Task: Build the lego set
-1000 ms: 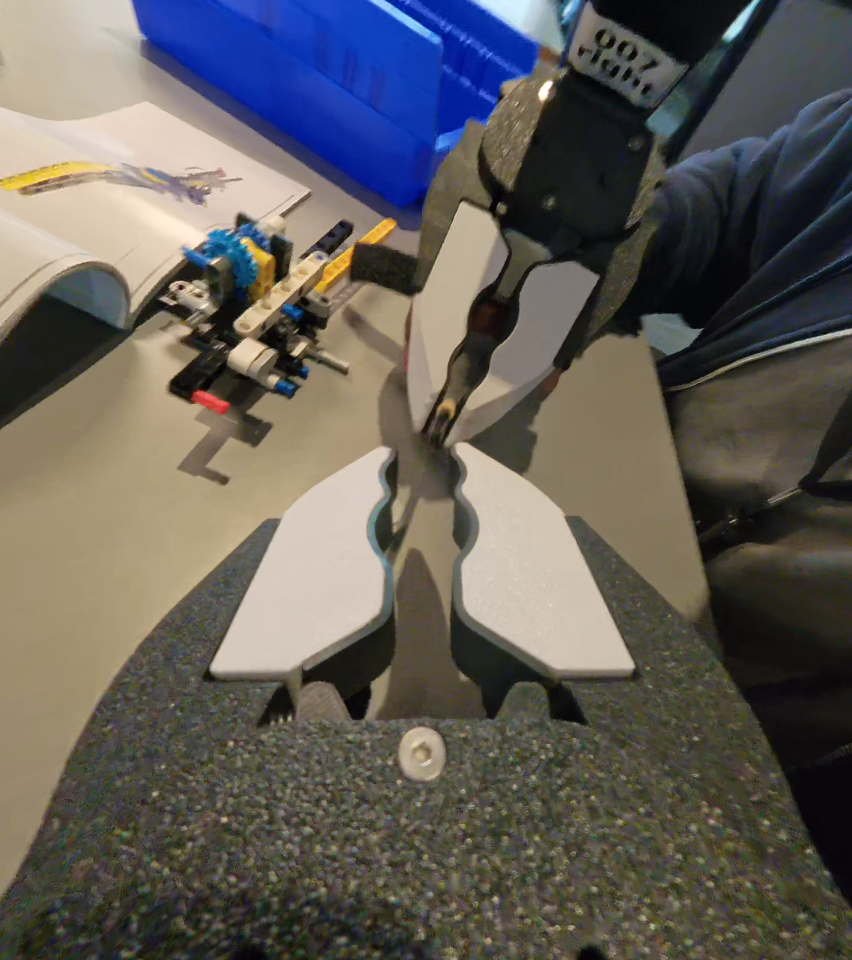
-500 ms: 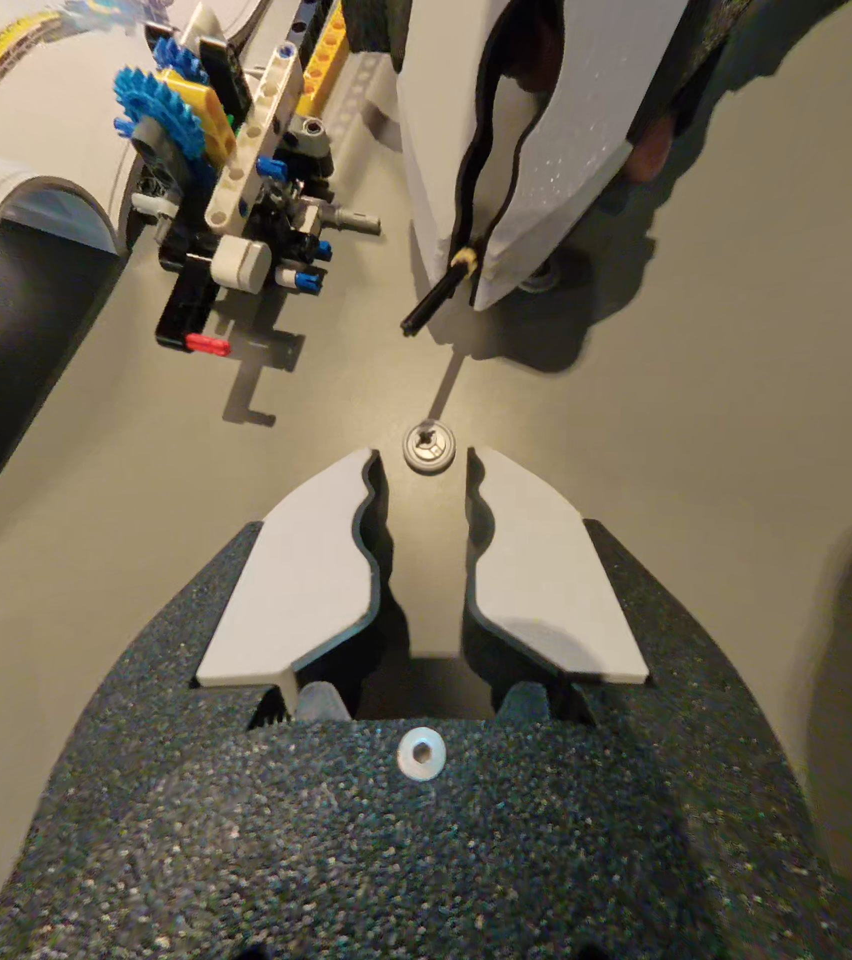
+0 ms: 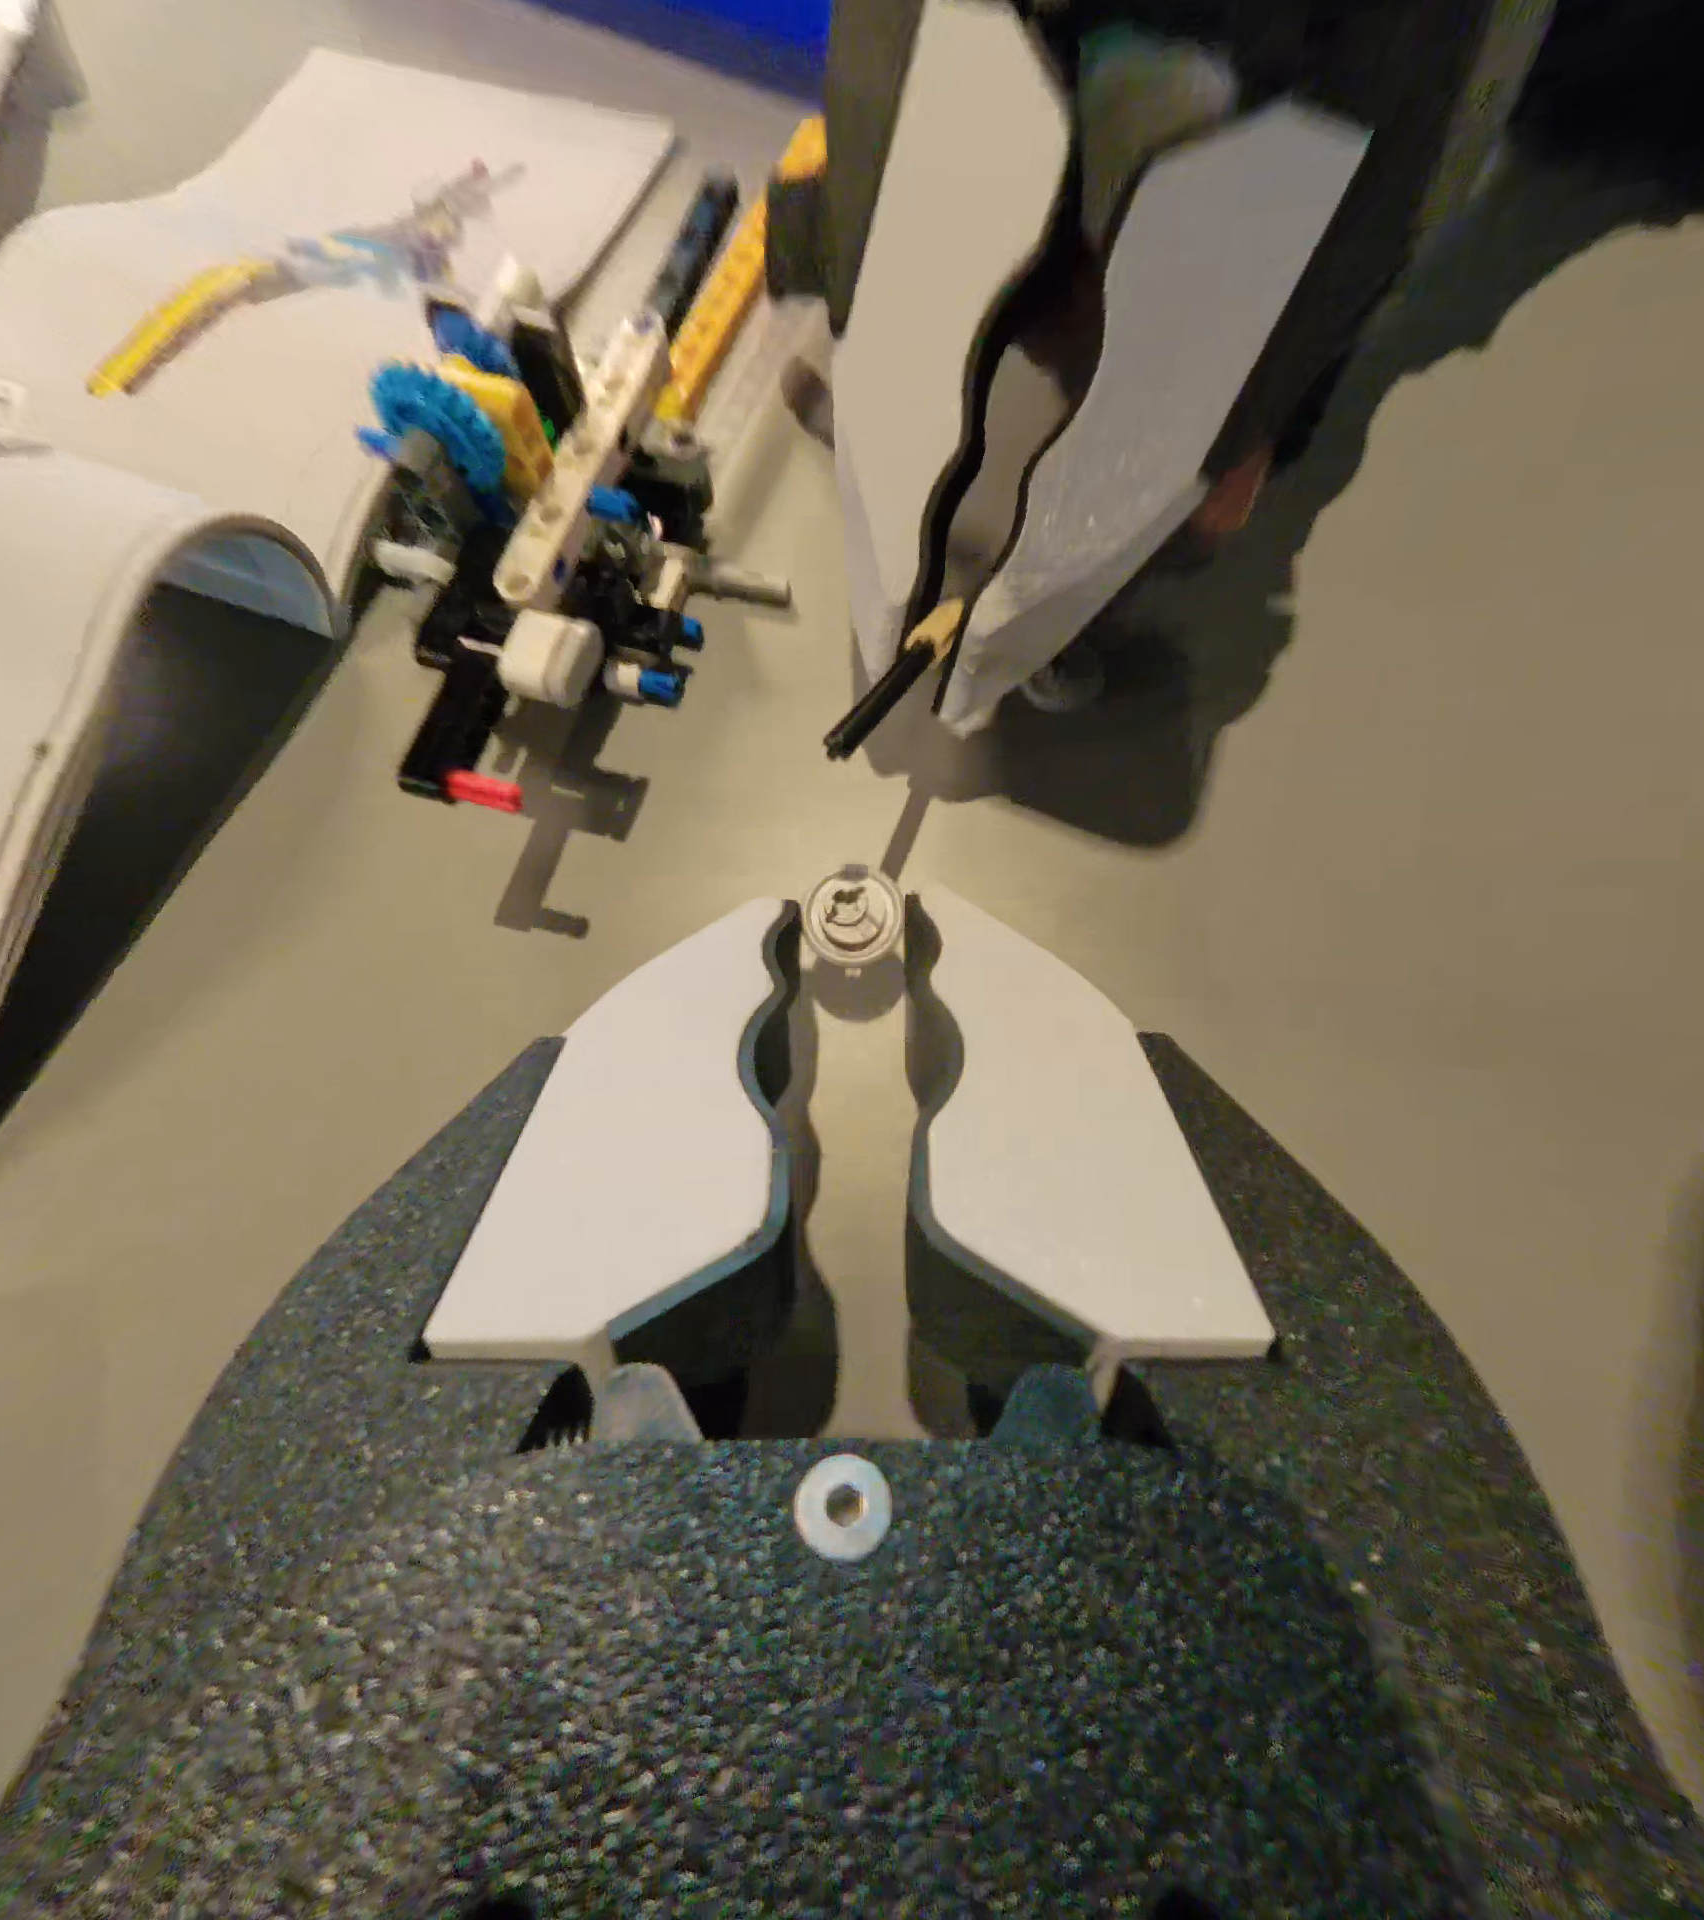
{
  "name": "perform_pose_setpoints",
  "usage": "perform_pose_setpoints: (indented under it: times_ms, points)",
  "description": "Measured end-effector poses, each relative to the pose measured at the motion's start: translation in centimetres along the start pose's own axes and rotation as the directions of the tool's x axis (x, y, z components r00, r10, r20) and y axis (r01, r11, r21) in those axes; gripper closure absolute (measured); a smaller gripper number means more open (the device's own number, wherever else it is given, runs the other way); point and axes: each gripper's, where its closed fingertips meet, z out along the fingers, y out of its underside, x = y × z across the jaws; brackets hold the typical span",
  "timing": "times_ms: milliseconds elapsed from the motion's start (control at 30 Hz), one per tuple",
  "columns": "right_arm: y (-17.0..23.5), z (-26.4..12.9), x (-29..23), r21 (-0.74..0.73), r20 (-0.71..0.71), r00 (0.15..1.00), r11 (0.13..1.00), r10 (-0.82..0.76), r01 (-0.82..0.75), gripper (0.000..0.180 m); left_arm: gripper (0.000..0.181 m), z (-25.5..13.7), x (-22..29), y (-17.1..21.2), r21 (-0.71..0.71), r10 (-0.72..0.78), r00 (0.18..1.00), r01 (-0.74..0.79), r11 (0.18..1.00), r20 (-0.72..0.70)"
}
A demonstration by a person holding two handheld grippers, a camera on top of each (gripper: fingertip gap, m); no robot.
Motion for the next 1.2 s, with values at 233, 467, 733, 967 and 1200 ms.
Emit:
perform_pose_setpoints:
  times_ms: [233,467,733,967,1200]
  points:
    - [0.0,-0.7,1.1,0.051,-0.096,0.995,0.998,-0.039,0.044,0.173,0.162,-2.1,-0.4,-4.6,0.315,-0.148,0.985,0.168,0.934,-0.087]
    - [-0.5,-1.2,1.3,0.107,-0.133,0.99,0.992,-0.056,0.071,0.173,0.162,-1.9,-0.4,-5.5,0.379,-0.21,0.968,0.248,0.892,-0.137]
    - [-1.0,-1.5,1.6,0.121,-0.202,0.975,0.986,-0.089,0.114,0.173,0.162,-1.8,-0.6,-5.9,0.394,-0.282,0.943,0.331,0.857,-0.18]
    - [-1.4,-1.8,2.6,0.112,-0.322,0.939,0.98,-0.119,0.162,0.173,0.162,-1.6,-1.5,-5.9,0.385,-0.409,0.889,0.457,0.802,-0.204]
    - [-1.9,-2.2,3.3,0.03,-0.488,0.838,0.955,-0.244,0.296,0.173,0.162,-2.1,-1.9,-6.3,0.372,-0.545,0.76,0.649,0.664,-0.354]
